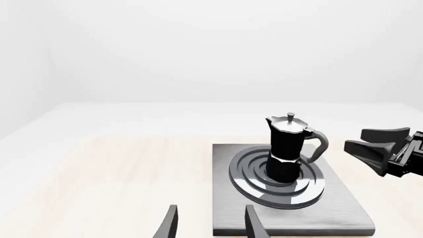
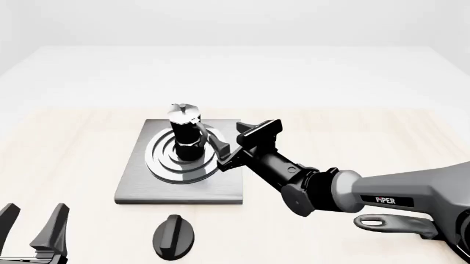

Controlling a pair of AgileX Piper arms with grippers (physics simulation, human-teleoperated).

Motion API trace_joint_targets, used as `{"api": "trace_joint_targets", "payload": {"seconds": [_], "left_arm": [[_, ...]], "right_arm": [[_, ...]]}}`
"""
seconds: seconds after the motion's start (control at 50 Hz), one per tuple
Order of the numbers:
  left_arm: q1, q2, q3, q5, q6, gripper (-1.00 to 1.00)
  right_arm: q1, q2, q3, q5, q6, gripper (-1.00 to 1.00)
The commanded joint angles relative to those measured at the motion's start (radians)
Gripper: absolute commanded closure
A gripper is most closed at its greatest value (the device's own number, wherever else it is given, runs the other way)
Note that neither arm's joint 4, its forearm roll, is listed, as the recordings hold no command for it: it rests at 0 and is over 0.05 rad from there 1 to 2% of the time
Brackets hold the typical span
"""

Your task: Put the moka pot on the stove.

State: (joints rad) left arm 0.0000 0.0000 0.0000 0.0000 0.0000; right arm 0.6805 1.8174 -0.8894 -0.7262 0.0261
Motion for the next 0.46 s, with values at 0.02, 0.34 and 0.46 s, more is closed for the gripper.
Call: {"api": "trace_joint_targets", "payload": {"seconds": [0.02, 0.34, 0.46], "left_arm": [[0.000, 0.000, 0.000, 0.000, 0.000, -1.00], [0.000, 0.000, 0.000, 0.000, 0.000, -1.00], [0.000, 0.000, 0.000, 0.000, 0.000, -1.00]], "right_arm": [[-0.026, -0.015, 0.031, -0.019, 0.006, -1.00], [-0.059, -0.032, 0.077, -0.046, 0.020, -1.00], [-0.085, -0.020, 0.090, -0.071, 0.035, -1.00]]}}
